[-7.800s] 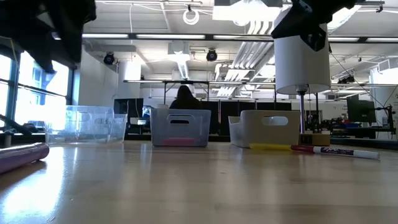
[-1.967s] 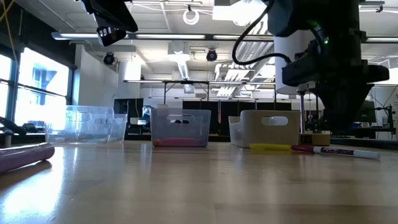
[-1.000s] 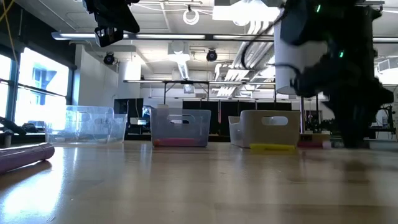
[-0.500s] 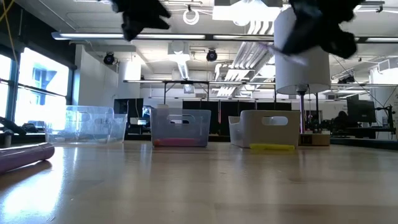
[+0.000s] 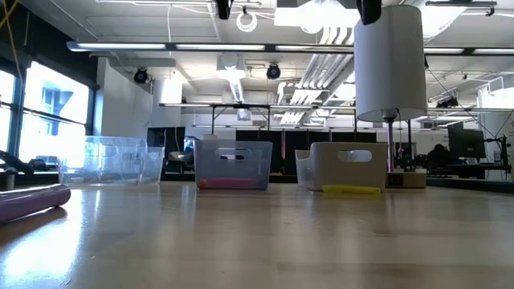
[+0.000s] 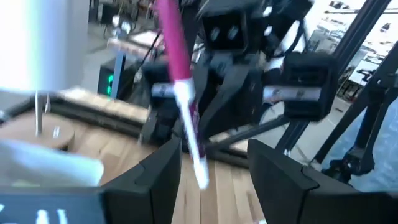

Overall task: Pick & Place Markers
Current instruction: Put the purple marker pen into the transparent bin

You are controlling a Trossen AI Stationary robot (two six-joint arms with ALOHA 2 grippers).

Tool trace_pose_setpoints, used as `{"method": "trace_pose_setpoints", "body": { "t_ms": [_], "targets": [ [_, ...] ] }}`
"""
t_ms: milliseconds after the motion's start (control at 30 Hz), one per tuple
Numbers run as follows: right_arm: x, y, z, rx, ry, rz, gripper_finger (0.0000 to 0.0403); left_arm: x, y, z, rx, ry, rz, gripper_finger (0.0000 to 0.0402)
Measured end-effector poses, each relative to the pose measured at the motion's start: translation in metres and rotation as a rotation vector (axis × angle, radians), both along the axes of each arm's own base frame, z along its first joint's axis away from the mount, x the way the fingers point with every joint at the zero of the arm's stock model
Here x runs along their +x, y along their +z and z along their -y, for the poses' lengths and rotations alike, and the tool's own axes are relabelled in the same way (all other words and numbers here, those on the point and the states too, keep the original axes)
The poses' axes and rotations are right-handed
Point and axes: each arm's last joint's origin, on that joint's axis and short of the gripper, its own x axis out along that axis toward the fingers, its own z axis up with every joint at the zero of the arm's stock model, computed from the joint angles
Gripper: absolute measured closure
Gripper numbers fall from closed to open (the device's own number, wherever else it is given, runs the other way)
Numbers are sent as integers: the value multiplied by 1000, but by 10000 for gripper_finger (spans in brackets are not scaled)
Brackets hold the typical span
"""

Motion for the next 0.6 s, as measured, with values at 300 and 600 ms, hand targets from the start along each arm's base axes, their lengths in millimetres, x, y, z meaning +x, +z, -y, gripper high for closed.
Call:
{"method": "trace_pose_setpoints", "body": {
  "t_ms": [300,600],
  "targets": [
    [2,3,3,-8,22,30,387,8,23,-10,60,42,61,220],
    [4,4,10,-42,-2,21,386,15,20,-38,0,46,70,220]
  ]
}}
